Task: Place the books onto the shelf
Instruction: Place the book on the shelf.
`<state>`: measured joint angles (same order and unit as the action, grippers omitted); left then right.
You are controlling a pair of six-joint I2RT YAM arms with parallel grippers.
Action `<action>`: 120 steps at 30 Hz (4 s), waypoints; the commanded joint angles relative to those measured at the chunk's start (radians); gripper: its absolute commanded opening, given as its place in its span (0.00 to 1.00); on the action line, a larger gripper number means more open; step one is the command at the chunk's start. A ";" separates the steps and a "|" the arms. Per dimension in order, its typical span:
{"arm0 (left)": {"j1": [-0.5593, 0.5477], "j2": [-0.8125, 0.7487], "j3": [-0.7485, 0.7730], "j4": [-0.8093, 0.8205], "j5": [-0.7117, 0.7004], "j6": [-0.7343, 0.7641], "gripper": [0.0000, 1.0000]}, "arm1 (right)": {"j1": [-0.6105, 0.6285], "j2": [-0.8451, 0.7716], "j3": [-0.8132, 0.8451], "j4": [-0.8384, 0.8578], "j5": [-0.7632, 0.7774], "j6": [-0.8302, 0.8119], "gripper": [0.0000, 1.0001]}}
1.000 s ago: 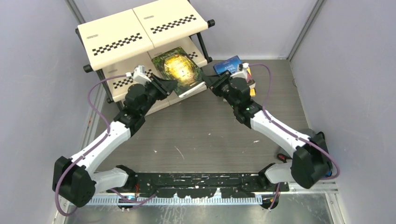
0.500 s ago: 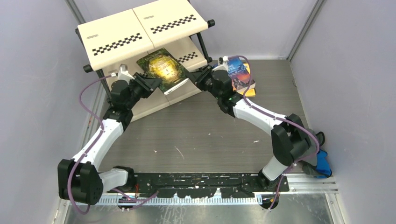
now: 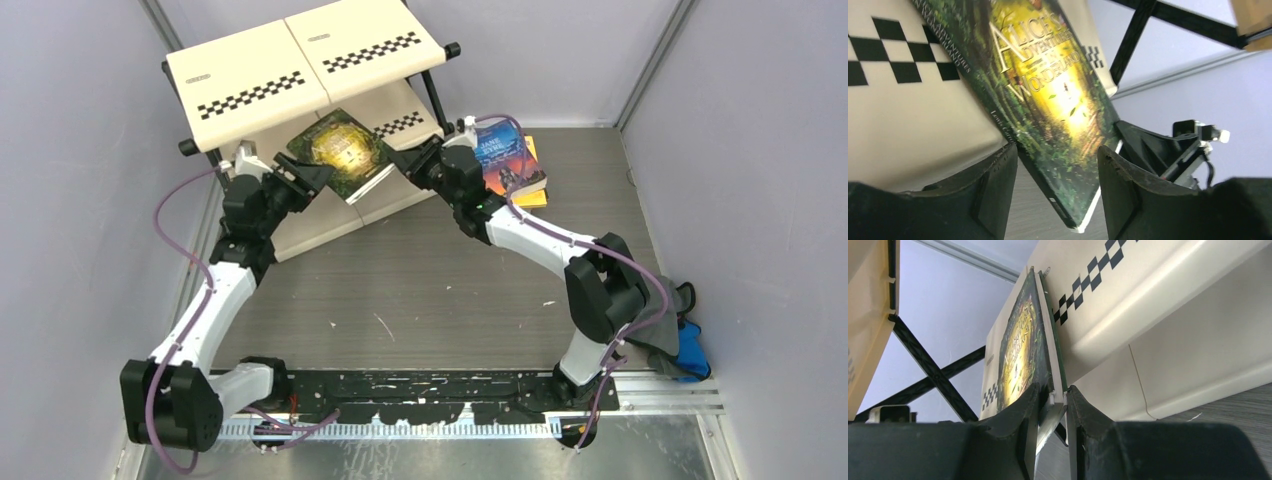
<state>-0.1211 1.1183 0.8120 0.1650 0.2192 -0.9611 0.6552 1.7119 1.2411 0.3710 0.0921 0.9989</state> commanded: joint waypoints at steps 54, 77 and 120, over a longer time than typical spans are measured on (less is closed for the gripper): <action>-0.013 -0.509 0.192 -0.548 -0.171 0.174 0.52 | 0.396 0.396 0.566 -0.257 0.643 -0.053 0.01; -0.065 -0.573 0.242 -0.616 -0.285 0.251 0.54 | 0.439 0.492 0.679 -0.295 0.644 -0.051 0.06; -0.065 -0.584 0.217 -0.592 -0.287 0.240 0.58 | 0.447 0.347 0.504 -0.170 0.662 -0.265 0.54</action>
<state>-0.1833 0.5468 1.0187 -0.4679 -0.0601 -0.7288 1.1088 2.1098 1.7588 0.2264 0.7422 0.8047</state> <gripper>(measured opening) 0.577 0.543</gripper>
